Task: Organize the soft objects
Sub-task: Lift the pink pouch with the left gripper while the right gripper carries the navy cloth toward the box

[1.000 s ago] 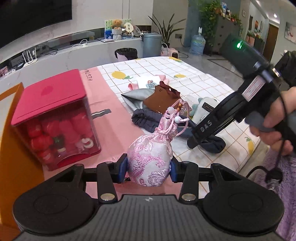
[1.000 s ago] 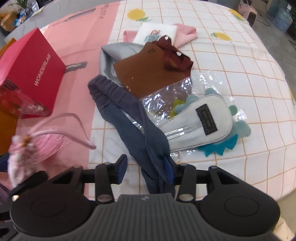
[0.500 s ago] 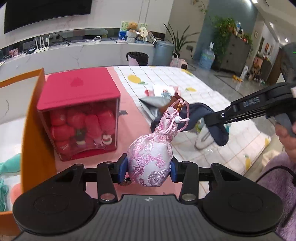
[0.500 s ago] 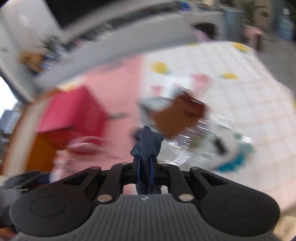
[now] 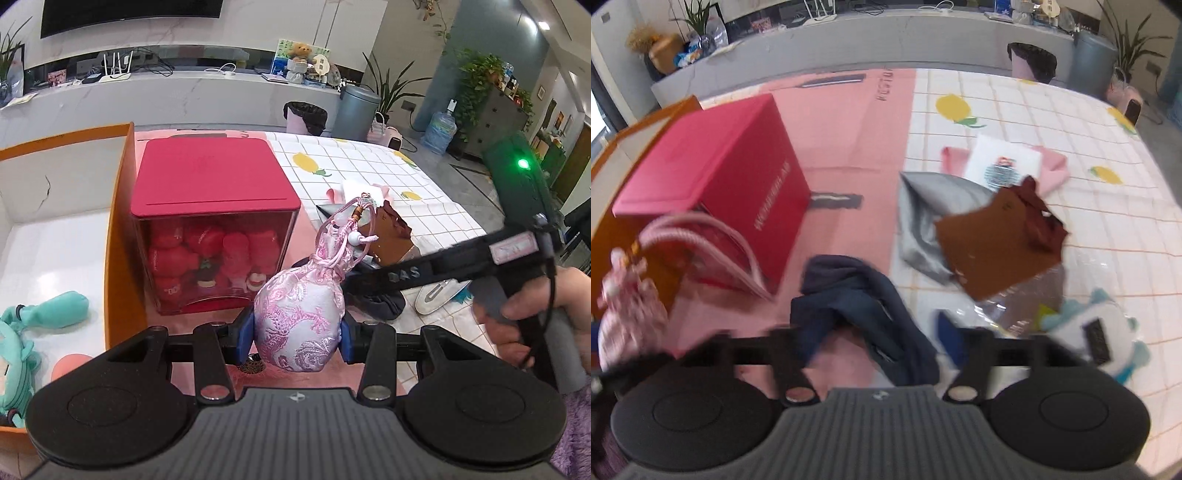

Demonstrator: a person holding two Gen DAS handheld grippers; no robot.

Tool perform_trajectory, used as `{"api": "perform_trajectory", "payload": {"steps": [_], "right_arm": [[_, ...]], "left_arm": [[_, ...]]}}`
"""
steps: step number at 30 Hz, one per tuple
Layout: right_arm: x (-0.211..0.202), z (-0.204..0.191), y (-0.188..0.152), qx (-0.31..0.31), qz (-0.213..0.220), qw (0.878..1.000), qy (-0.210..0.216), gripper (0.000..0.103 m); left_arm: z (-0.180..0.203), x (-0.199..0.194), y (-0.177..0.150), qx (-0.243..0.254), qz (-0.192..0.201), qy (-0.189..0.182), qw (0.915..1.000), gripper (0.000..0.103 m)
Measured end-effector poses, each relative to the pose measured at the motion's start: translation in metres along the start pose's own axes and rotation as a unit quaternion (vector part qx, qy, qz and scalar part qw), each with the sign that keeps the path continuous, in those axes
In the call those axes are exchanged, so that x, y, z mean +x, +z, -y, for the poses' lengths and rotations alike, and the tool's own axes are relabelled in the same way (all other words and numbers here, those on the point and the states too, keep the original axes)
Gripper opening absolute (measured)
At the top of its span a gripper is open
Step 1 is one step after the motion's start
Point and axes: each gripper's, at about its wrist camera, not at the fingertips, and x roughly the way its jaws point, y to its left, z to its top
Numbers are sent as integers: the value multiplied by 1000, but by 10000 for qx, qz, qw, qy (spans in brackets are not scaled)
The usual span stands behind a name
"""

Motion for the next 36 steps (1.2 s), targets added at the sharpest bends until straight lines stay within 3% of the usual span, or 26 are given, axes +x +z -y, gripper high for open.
{"api": "perform_trajectory", "payload": {"steps": [4,9,13,16,18,21,29,36], "right_arm": [[16,-8,6,131,-149,9995,262,80],[45,-29,11,66,-367,9992,-156,80],[47,-39,9,-40,-214,9991,-376,75],[42,-34,7,1,-81,9991,-408,52],[39,-31,6,46,-39,9991,-428,28],[37,-30,8,60,-14,9987,-508,19],[19,-32,10,-101,299,9955,-899,16],[-16,-28,31,-53,671,9923,-1040,17]], "left_arm": [[-2,-5,0,-30,17,32,10000,50],[2,-7,-2,90,76,275,9996,50],[4,-8,-5,151,89,334,9993,50],[4,-8,-5,172,74,322,9993,50],[5,-9,-5,178,75,317,9993,50],[4,-10,-5,165,74,324,9993,50],[5,-9,6,85,12,223,9997,50],[6,-9,40,-14,-54,30,10000,50]]}}
